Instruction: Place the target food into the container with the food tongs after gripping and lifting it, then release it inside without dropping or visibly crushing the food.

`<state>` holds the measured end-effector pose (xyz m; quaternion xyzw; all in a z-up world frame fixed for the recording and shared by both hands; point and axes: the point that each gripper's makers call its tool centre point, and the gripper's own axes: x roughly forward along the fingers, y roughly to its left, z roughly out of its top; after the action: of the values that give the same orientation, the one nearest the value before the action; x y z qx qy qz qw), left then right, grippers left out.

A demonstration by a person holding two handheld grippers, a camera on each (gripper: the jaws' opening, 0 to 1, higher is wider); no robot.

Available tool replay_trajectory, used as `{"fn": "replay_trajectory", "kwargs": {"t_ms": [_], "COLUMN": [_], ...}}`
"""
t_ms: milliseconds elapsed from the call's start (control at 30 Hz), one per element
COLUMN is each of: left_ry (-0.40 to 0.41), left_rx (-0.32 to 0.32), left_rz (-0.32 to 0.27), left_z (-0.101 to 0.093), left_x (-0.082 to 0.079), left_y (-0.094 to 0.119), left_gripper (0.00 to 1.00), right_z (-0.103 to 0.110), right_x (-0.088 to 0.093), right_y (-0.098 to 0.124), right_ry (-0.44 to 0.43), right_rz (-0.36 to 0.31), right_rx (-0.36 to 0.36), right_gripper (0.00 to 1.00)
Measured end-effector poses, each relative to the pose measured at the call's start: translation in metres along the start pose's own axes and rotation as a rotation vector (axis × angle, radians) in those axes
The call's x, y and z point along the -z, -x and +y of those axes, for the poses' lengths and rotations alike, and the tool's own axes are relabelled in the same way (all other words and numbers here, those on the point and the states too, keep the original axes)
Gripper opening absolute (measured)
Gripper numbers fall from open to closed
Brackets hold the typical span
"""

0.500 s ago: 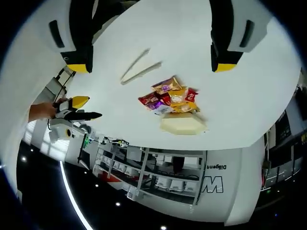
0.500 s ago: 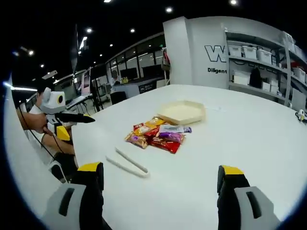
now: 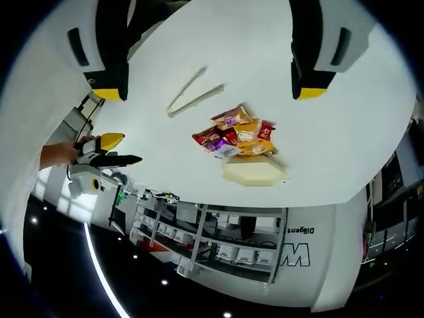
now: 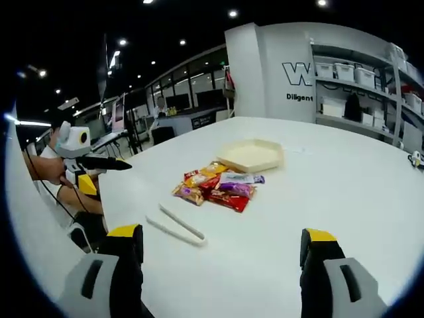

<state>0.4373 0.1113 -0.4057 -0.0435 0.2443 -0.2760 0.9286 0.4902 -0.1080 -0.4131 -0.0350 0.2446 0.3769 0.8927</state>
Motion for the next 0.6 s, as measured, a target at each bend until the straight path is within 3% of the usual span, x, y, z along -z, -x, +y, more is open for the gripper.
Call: {"fn": "replay_trajectory", "kwargs": {"t_ms": [600], "left_ry": [-0.002], "left_rx": [0.028], "left_rz": [0.011], "left_z": [-0.0044], "left_x": [0.0043], "left_y": [-0.0024], "left_gripper": [0.96], "right_z": [0.0059], "right_x": [0.0009], "right_y": [-0.0045], "right_ry": [0.009], "right_rz": [0.008], "right_rx": [-0.015], "right_gripper": [0.99]}}
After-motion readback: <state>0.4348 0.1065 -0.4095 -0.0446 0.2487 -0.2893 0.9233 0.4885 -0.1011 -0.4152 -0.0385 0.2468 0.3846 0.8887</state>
